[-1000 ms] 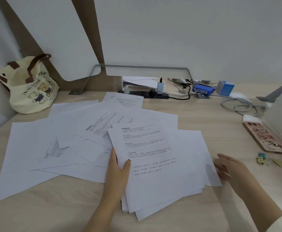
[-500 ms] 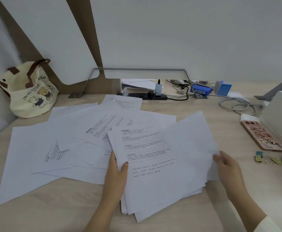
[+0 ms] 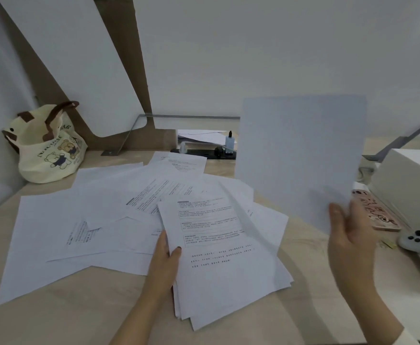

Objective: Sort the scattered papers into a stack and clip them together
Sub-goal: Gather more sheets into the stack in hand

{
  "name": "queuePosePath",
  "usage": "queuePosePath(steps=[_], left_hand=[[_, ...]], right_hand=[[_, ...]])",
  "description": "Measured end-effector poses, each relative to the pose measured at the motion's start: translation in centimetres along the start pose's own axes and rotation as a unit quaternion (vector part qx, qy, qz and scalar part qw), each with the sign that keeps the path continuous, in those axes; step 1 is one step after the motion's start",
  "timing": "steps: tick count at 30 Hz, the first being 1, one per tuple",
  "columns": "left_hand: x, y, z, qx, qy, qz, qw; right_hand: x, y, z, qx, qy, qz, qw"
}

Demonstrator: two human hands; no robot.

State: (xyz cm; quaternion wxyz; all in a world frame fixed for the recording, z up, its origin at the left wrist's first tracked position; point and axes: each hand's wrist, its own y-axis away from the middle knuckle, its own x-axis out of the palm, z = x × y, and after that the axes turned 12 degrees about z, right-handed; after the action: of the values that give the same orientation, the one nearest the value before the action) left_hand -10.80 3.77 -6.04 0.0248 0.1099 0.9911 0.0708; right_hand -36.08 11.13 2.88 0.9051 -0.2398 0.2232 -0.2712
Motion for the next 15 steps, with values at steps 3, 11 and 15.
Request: queuePosePath(steps=[3,11,15], left_hand=[[-0.1,0.7,-0.8,-0.003,0.053,0.016,0.998],[-0.7,0.6,-1.7,-0.077,0.126,0.035,0.988],[-0.3,0.5,-2.4,-0.114,0.117,0.031,0.986]], right_hand=[[1.6,2.2,-1.7,-0.033,0.043,0.153,0.987],[3.1,5.8,-7.5,-0.050,0.166,0.311,0.935],[3.1,6.6,-8.1,-0.014,0.162,0.329,0.930]])
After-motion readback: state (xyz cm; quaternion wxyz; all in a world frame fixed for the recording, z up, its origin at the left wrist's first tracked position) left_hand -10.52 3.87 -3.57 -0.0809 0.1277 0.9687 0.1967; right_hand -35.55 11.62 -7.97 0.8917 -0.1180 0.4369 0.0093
